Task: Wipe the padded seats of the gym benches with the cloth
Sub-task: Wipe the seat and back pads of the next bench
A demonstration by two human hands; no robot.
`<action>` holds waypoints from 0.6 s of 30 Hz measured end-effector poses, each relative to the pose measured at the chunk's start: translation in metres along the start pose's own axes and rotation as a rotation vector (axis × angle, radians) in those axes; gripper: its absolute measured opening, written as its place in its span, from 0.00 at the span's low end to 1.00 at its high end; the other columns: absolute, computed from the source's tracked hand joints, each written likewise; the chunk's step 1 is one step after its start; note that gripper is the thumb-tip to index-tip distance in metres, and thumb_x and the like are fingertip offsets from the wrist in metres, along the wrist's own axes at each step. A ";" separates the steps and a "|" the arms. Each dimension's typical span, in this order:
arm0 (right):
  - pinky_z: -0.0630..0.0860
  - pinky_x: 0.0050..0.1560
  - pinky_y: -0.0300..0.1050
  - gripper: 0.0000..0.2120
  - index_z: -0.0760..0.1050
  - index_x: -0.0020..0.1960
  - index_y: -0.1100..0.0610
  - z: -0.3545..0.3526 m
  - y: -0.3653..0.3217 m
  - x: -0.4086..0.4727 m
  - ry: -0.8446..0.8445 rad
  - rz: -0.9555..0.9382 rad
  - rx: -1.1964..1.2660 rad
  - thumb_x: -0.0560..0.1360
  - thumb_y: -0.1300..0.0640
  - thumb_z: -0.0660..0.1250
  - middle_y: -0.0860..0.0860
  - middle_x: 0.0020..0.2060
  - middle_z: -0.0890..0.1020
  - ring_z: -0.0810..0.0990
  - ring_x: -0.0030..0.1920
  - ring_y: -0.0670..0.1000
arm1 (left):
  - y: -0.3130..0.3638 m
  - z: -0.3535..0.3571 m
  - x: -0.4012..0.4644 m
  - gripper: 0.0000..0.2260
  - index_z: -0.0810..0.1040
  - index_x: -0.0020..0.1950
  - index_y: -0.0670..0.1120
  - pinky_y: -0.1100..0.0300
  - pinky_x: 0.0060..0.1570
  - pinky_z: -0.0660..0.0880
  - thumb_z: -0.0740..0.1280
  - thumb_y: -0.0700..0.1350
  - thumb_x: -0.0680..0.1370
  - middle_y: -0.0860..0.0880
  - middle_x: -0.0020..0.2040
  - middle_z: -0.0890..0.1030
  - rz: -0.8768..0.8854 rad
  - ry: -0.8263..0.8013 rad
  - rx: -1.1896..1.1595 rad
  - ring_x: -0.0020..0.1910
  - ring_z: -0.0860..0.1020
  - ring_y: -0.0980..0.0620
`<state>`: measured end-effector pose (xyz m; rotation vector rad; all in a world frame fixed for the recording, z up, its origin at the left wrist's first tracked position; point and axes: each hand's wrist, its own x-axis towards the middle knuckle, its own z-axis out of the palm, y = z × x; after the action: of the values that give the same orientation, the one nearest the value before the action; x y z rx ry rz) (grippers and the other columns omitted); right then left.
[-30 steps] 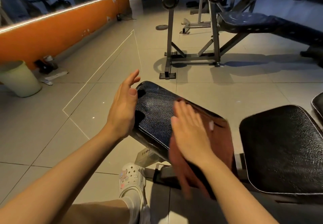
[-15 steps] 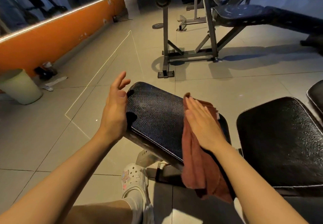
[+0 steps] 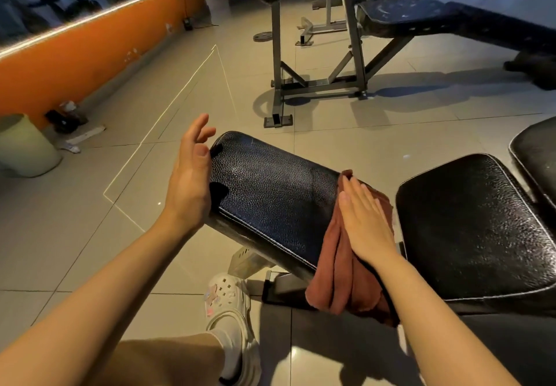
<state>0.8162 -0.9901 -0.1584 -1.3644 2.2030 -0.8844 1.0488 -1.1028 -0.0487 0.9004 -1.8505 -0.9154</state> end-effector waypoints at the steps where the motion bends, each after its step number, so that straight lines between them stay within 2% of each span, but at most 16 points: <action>1: 0.41 0.78 0.47 0.24 0.46 0.79 0.51 -0.003 0.008 0.009 -0.011 0.003 -0.011 0.84 0.49 0.42 0.46 0.79 0.48 0.44 0.79 0.46 | 0.000 0.000 -0.001 0.28 0.60 0.67 0.74 0.31 0.64 0.68 0.50 0.79 0.69 0.53 0.70 0.69 -0.007 0.010 -0.011 0.70 0.69 0.50; 4: 0.43 0.78 0.49 0.24 0.43 0.79 0.58 -0.005 0.029 0.029 -0.006 0.043 -0.037 0.85 0.54 0.40 0.53 0.79 0.46 0.43 0.79 0.50 | 0.005 0.003 -0.004 0.30 0.60 0.71 0.66 0.39 0.67 0.68 0.48 0.76 0.72 0.51 0.69 0.69 -0.002 0.051 0.017 0.68 0.70 0.54; 6: 0.43 0.78 0.49 0.25 0.44 0.79 0.60 -0.001 0.029 0.027 0.014 0.070 -0.021 0.85 0.53 0.39 0.55 0.79 0.47 0.44 0.79 0.52 | 0.006 0.006 -0.004 0.32 0.60 0.75 0.57 0.45 0.69 0.67 0.47 0.69 0.74 0.50 0.68 0.70 0.005 0.073 0.052 0.64 0.70 0.60; 7: 0.44 0.78 0.50 0.26 0.43 0.79 0.60 0.002 0.026 0.020 0.011 0.069 -0.050 0.84 0.51 0.36 0.55 0.79 0.46 0.44 0.79 0.52 | 0.005 0.006 -0.004 0.33 0.60 0.76 0.54 0.47 0.70 0.66 0.47 0.68 0.74 0.49 0.68 0.70 0.014 0.076 0.067 0.64 0.69 0.60; 9: 0.42 0.78 0.50 0.29 0.42 0.79 0.57 0.006 0.017 -0.002 0.001 0.019 -0.136 0.81 0.48 0.32 0.51 0.79 0.43 0.42 0.79 0.51 | 0.003 0.005 -0.003 0.34 0.60 0.75 0.54 0.46 0.69 0.66 0.47 0.71 0.74 0.48 0.69 0.70 0.032 0.071 0.068 0.67 0.69 0.55; 11: 0.37 0.76 0.42 0.28 0.39 0.77 0.51 0.009 0.008 -0.036 0.022 -0.051 -0.126 0.80 0.40 0.34 0.43 0.75 0.41 0.42 0.78 0.46 | 0.000 0.004 -0.002 0.34 0.61 0.74 0.56 0.43 0.68 0.68 0.48 0.73 0.74 0.48 0.68 0.71 0.031 0.060 0.062 0.67 0.69 0.52; 13: 0.34 0.74 0.36 0.35 0.36 0.74 0.45 0.013 -0.007 -0.073 0.032 -0.119 -0.074 0.72 0.29 0.25 0.38 0.73 0.38 0.39 0.76 0.39 | -0.001 0.005 -0.001 0.32 0.61 0.75 0.56 0.38 0.66 0.69 0.48 0.70 0.75 0.48 0.69 0.70 0.032 0.057 0.064 0.67 0.69 0.52; 14: 0.34 0.74 0.36 0.37 0.35 0.74 0.43 0.016 -0.014 -0.086 0.046 -0.148 -0.074 0.69 0.28 0.22 0.36 0.73 0.38 0.36 0.75 0.37 | -0.003 0.005 -0.002 0.32 0.62 0.75 0.57 0.37 0.65 0.69 0.48 0.70 0.75 0.49 0.69 0.70 0.028 0.057 0.056 0.67 0.69 0.52; 16: 0.34 0.75 0.38 0.35 0.35 0.74 0.41 0.018 -0.029 -0.092 0.051 -0.193 -0.078 0.70 0.30 0.22 0.35 0.73 0.37 0.33 0.74 0.34 | -0.003 0.005 -0.002 0.36 0.62 0.75 0.57 0.41 0.65 0.70 0.48 0.75 0.73 0.48 0.70 0.70 0.038 0.063 0.053 0.67 0.70 0.53; 18: 0.32 0.74 0.38 0.32 0.35 0.75 0.42 0.017 -0.056 -0.080 0.015 -0.276 -0.074 0.74 0.32 0.28 0.35 0.73 0.36 0.30 0.72 0.34 | -0.002 0.006 -0.003 0.41 0.62 0.74 0.54 0.52 0.67 0.68 0.48 0.78 0.70 0.45 0.70 0.71 0.058 0.061 0.045 0.66 0.70 0.55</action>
<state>0.8985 -0.9412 -0.1315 -1.7328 2.1088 -0.9150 1.0445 -1.1001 -0.0540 0.8877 -1.8413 -0.8053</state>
